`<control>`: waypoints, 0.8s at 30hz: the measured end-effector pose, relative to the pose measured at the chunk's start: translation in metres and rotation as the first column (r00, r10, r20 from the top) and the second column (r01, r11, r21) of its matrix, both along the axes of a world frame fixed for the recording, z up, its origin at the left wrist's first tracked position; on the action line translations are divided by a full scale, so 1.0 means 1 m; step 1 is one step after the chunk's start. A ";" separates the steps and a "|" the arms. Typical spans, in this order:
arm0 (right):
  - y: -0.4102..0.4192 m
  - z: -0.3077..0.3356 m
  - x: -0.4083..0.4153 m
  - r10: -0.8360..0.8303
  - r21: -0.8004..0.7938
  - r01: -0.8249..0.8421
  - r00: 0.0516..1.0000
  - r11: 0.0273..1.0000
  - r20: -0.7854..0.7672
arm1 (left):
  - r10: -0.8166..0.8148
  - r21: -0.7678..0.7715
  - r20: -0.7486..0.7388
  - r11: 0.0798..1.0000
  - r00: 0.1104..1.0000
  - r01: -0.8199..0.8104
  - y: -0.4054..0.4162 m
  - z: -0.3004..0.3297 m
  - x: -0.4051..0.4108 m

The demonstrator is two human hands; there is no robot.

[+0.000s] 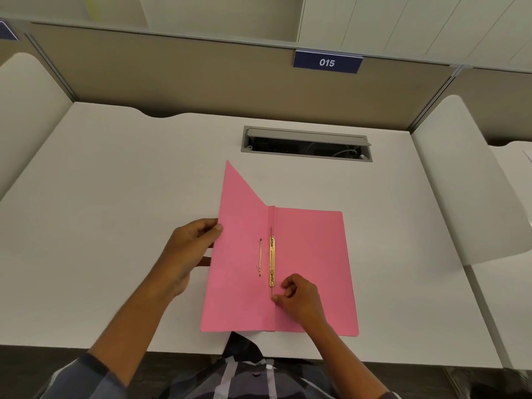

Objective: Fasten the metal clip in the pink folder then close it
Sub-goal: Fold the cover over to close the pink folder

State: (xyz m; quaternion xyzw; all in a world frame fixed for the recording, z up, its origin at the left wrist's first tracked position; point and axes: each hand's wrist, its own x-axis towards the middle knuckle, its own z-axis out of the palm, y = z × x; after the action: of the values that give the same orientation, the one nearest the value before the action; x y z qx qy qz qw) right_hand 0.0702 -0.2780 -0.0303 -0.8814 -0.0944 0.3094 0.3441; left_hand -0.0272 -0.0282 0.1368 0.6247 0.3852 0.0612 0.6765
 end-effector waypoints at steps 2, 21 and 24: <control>0.000 0.005 0.005 -0.007 0.012 0.008 0.999 1.000 -0.043 | -0.029 -0.010 0.014 1.000 0.999 0.029 -0.015 0.007 0.010; -0.056 0.098 0.080 -0.087 0.568 0.566 0.750 0.597 -0.656 | -0.443 0.105 -0.274 0.869 0.854 0.484 -0.072 -0.045 0.042; -0.078 0.093 0.088 -0.104 0.520 0.611 0.701 0.597 -0.706 | -0.385 0.092 -0.329 0.896 0.863 0.434 -0.069 -0.067 0.038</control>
State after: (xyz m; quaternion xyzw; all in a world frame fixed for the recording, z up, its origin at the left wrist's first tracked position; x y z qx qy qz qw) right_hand 0.1586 -0.3558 0.0628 -0.5197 0.0990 0.4305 0.7313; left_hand 0.0109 -0.0969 0.0696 0.7472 0.3358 -0.1493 0.5537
